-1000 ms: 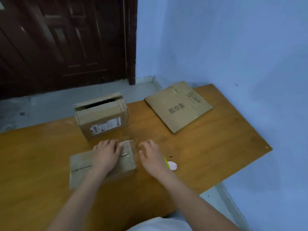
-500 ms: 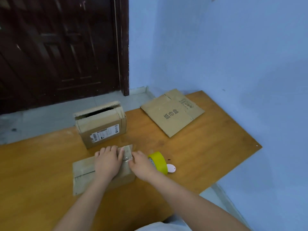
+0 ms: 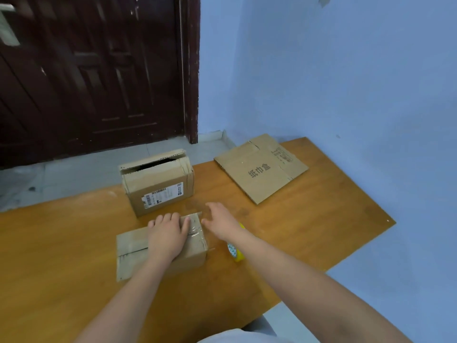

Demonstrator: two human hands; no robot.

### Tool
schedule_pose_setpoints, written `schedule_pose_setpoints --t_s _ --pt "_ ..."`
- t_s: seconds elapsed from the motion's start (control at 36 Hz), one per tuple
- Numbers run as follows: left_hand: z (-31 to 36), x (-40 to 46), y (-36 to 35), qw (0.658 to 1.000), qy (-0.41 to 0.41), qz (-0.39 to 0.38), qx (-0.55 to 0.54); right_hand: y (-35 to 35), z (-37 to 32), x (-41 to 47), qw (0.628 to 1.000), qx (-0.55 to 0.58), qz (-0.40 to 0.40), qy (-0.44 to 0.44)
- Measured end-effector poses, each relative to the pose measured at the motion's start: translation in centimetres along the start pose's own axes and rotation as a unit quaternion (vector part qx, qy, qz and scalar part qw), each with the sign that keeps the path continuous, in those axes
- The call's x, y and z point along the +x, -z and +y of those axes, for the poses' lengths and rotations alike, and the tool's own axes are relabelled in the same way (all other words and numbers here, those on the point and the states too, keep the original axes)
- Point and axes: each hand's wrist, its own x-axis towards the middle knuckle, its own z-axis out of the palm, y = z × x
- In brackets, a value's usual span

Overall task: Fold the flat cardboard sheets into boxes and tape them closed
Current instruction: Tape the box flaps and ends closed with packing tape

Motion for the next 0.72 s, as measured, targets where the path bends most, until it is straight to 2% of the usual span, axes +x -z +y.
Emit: schedule_pose_setpoints --t_s 0.11,0.25,0.42,0.56,0.72 --pt "0.0 -0.1 0.1 1.0 -0.001 0.004 -0.003 0.4 -0.6 1.3 0.992 -0.085 -0.026 0.087" --pt "0.0 0.0 0.0 1.0 0.006 -0.004 -0.002 1.2 -1.3 2.6 0.972 -0.177 -0.076 0.138" --pt "-0.1 -0.1 0.1 1.0 0.006 0.005 0.0 1.9 -0.6 3.9 0.973 -0.168 -0.1 0.124" --pt "0.1 -0.1 0.1 1.0 0.008 -0.001 0.003 2.0 -0.9 4.5 0.96 -0.204 -0.081 0.172" --pt "0.3 -0.1 0.5 1.0 0.01 -0.012 -0.002 2.5 -1.2 4.8 0.948 -0.225 -0.101 0.203"
